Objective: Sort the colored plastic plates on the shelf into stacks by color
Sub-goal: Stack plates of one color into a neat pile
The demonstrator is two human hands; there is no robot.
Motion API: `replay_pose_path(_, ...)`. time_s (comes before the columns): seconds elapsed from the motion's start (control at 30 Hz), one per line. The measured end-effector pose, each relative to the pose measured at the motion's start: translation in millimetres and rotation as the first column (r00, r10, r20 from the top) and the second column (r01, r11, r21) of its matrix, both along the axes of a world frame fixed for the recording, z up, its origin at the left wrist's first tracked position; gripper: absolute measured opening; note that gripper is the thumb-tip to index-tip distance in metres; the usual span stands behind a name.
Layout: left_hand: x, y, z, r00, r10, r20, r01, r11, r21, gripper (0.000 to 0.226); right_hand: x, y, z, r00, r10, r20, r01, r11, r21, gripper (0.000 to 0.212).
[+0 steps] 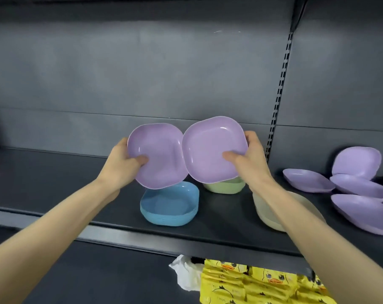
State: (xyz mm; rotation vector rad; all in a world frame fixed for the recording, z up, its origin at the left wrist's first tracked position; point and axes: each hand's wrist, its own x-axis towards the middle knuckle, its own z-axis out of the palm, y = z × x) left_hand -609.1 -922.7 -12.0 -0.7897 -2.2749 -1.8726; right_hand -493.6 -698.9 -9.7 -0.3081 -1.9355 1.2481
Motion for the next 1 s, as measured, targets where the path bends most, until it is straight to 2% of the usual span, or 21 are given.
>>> replay_pose_path(0.17, -69.4, 9.7, -4.5, 1.000, 0.003, -0.005, -0.003, 0.999, -0.050, 0.039, -62.3, 12.5, -2.7, 1.000, 0.031, 0.003, -0.031, 0.999, 0.012, 0.062)
replay_pose_path(0.37, -136.3, 31.0, -19.6, 0.990, -0.092, -0.103, 0.065, 0.968, -0.241, 0.063, -123.7, 29.6, -11.2, 0.993, 0.021, 0.120, -0.026, 0.999, 0.040, 0.057)
replay_pose_path(0.5, -165.9, 44.1, -32.3, 0.981, -0.170, -0.093, 0.123, 0.916, -0.381, 0.072, -147.6, 34.1, -19.0, 0.971, 0.004, 0.238, -0.026, 0.996, 0.088, 0.058)
replay_pose_path(0.67, -195.2, 59.5, -46.1, 0.968, -0.248, -0.047, 0.198, 0.861, -0.469, 0.068, -164.8, 38.8, -25.9, 0.957, -0.025, 0.288, -0.012, 0.992, 0.125, 0.067)
replay_pose_path(0.8, -213.7, 68.3, -57.6, 0.949, -0.312, -0.046, 0.233, 0.794, -0.562, 0.068, -171.9, 42.3, -27.7, 0.949, -0.066, 0.308, 0.027, 0.991, 0.130, 0.062)
replay_pose_path(1.0, -219.2, 78.3, -82.4, 0.891, -0.416, -0.181, 0.161, 0.664, -0.730, 0.071, -178.5, 39.9, -32.9, 0.934, -0.122, 0.334, 0.083, 0.988, 0.129, 0.063)
